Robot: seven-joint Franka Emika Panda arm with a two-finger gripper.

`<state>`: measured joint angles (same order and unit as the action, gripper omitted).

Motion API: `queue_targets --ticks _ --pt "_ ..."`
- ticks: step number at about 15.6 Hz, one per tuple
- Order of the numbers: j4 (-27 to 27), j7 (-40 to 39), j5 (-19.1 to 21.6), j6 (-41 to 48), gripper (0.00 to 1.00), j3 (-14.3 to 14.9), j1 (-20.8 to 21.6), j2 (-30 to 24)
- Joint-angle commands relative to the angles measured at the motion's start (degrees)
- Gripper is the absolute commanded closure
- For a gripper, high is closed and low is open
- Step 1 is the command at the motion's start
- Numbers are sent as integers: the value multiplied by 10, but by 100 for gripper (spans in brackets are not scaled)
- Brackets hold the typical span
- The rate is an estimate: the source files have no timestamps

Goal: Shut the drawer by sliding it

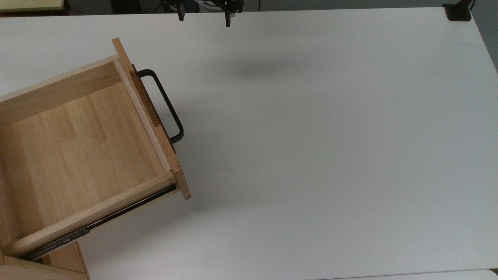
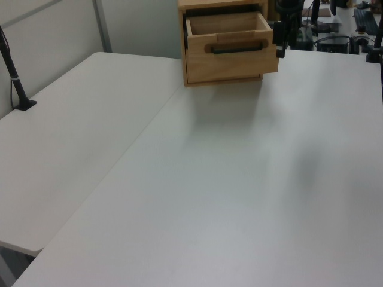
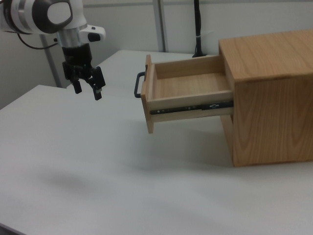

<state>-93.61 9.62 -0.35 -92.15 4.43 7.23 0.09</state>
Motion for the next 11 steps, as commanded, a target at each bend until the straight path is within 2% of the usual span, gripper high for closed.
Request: queue_targets --ticks 1,9,10,11 --pt "3 -5 5 -8 0 -3 -6 -3" --pt "3 1 8 -4 0 -1 -6 -3" --pt "3 4 8 -4 2 -1 -6 -3" --pt "3 8 9 -4 11 0 -6 -3"
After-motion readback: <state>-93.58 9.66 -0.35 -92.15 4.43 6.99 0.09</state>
